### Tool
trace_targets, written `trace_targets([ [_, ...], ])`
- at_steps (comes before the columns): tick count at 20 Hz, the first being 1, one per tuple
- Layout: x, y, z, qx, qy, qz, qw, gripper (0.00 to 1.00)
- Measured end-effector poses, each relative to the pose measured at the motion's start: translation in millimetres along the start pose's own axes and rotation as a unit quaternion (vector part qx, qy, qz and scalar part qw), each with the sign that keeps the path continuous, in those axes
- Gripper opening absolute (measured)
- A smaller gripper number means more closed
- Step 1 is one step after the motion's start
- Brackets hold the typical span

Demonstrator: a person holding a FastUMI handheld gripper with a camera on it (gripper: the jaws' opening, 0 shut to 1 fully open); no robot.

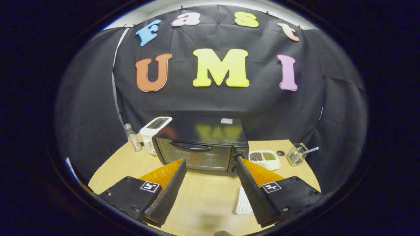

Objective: Open the toaster oven, put the food inside, and close the toaster oven door.

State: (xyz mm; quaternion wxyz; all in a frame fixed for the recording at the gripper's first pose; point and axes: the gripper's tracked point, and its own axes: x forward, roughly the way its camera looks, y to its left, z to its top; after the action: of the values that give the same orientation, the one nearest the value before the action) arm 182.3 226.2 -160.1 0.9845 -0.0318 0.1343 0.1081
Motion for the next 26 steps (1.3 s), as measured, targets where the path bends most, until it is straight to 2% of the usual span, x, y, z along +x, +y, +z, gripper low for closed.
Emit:
trace_targets([
  [3, -58.0, -25.7, 45.3, -0.010, -0.046, -0.021, 0.999, 0.98],
  [8, -165.1, -71.1, 134.5, 0.019, -0.145, -0.037, 0.989, 0.98],
  [12, -225.0, -110.4, 173.8, 0.049, -0.197, -0.050, 0.978, 0.99],
  [14, -241.5, -127.2, 178.4, 0.046, -0.203, -0.061, 0.976, 0.98],
  [20, -268.2, -147.1, 165.3, 0.005, -0.194, -0.058, 0.979, 0.99],
  [26, -259.7, -156.6, 155.4, 0.019, -0.191, -0.037, 0.981, 0.99],
])
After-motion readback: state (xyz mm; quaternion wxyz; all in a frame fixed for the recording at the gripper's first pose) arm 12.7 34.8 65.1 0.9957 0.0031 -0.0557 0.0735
